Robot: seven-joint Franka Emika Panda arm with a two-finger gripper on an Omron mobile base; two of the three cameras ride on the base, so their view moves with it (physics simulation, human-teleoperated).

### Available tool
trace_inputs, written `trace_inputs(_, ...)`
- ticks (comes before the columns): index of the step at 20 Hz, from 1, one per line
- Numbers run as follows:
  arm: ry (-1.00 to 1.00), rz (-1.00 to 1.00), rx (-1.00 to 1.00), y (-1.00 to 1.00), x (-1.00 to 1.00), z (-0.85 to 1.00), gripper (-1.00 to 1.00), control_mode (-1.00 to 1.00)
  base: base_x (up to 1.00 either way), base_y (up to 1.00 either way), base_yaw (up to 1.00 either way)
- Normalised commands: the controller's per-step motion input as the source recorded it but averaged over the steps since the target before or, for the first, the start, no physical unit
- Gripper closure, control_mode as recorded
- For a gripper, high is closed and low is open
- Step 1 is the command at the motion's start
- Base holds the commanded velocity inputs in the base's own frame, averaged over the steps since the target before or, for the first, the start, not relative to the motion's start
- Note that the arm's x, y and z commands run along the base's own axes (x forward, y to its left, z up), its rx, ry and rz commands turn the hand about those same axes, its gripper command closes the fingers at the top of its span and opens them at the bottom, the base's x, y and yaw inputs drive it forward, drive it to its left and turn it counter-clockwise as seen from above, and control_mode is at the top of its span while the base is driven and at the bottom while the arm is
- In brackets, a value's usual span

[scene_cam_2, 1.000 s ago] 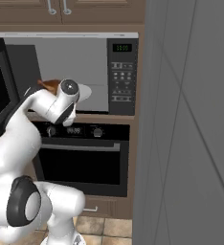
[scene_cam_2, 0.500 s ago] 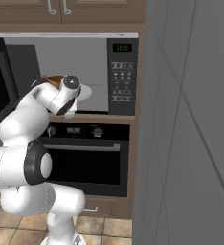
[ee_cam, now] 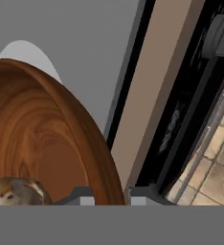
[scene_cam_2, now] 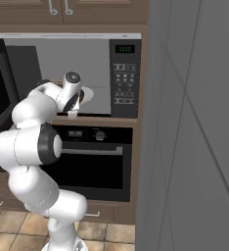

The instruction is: Remove the peach from the bowl and place it on the small plate. Then place the bowl with only the chicken drumstick in the microwave, close the door, and press the start button to microwave the chicken drumstick.

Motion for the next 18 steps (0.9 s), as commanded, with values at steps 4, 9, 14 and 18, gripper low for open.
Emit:
trace_inputs(4,0.00,0.00,-0.01,0.01,0.34,-0.01,1.00,-1.00,0.00,0.00,0.00)
trace_inputs(9,0.00,0.00,0.00,0.00,0.43,-0.05,1.00,-1.00,0.00,0.00,0.00)
trace_inputs(14,0.00,0.00,0.00,0.16,0.49,-0.25,1.00,-1.00,0.00,0.00,0.00)
trace_inputs(18,0.00,0.00,0.00,0.23,0.39,-0.26,1.00,-1.00,0.00,0.00,0.00)
